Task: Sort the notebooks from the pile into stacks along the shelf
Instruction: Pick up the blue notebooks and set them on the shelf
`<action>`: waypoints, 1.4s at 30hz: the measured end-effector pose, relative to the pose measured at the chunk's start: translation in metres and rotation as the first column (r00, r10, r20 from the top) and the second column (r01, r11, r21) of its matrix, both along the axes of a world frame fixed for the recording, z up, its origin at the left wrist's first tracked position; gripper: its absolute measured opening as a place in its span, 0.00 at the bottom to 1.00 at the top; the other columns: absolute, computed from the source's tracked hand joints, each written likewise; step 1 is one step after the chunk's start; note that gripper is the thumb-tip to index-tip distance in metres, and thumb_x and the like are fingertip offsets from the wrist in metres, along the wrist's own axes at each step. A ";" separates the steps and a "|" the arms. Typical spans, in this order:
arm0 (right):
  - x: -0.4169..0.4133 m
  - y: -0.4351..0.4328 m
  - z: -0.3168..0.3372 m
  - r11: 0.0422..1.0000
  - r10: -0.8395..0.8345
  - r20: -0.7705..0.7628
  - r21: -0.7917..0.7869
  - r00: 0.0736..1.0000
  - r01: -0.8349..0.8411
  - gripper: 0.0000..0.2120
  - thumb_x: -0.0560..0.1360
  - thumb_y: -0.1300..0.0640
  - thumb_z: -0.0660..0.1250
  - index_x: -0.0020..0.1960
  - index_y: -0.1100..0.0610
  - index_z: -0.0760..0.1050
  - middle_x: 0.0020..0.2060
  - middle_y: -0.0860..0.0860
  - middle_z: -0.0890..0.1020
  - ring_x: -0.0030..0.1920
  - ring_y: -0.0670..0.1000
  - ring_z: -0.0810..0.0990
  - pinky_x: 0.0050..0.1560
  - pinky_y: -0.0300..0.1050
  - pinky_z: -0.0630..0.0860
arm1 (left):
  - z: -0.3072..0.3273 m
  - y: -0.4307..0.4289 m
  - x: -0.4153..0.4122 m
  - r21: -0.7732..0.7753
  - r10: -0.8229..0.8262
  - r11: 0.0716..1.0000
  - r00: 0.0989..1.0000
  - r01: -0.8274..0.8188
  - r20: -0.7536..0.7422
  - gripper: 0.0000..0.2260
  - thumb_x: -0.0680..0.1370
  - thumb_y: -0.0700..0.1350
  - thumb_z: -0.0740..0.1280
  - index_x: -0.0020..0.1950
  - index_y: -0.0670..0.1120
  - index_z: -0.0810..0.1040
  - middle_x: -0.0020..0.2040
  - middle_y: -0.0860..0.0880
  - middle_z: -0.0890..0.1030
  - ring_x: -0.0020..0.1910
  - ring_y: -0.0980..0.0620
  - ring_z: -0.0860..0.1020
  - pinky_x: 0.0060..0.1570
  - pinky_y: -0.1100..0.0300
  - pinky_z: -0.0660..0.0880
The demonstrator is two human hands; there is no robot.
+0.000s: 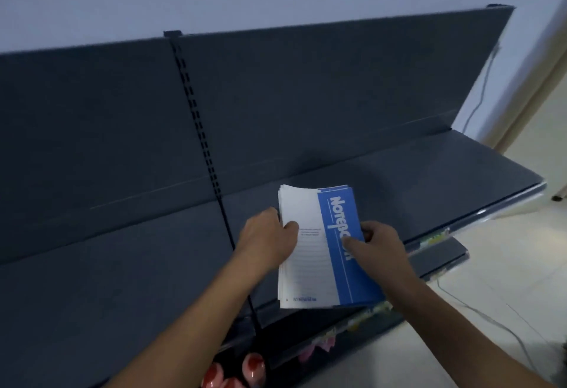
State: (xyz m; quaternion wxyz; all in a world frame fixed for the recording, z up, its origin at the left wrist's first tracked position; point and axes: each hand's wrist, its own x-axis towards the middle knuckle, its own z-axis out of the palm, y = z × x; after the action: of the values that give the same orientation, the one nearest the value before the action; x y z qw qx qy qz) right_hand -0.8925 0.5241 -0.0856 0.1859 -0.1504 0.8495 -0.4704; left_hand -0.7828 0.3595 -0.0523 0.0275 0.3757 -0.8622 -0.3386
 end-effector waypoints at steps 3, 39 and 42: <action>-0.020 -0.033 -0.005 0.994 0.102 0.006 0.044 0.995 -0.102 0.07 0.76 0.55 0.72 0.52 0.55 0.79 0.45 0.49 0.85 0.44 0.51 0.84 0.43 0.49 0.80 | -0.010 -0.028 -0.001 0.050 0.077 0.996 0.997 -0.077 0.005 0.09 0.79 0.52 0.63 0.50 0.46 0.75 0.46 0.51 0.80 0.40 0.53 0.80 0.34 0.59 0.75; -0.090 -0.162 -0.053 0.769 0.466 0.035 0.478 0.884 -0.425 0.15 0.75 0.53 0.67 0.33 0.56 0.69 0.29 0.49 0.78 0.28 0.47 0.77 0.26 0.37 0.67 | -0.088 -0.096 -0.008 0.059 0.481 0.870 0.868 -0.490 0.125 0.10 0.73 0.49 0.69 0.49 0.44 0.83 0.43 0.50 0.84 0.42 0.53 0.82 0.41 0.59 0.80; -0.084 -0.162 -0.041 0.772 0.527 -0.155 0.498 0.836 -0.394 0.14 0.76 0.49 0.65 0.35 0.55 0.69 0.33 0.50 0.77 0.34 0.51 0.78 0.30 0.40 0.70 | -0.080 -0.094 -0.001 -0.044 0.505 0.863 0.862 -0.504 0.046 0.10 0.76 0.50 0.66 0.49 0.46 0.82 0.44 0.51 0.85 0.46 0.51 0.82 0.46 0.59 0.79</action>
State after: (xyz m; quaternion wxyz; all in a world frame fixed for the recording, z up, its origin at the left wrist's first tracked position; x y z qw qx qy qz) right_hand -0.9766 0.3618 -0.1268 0.2011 -0.3755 0.8877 -0.1748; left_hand -0.7836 0.2651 -0.1320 0.0967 0.5970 -0.7395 -0.2957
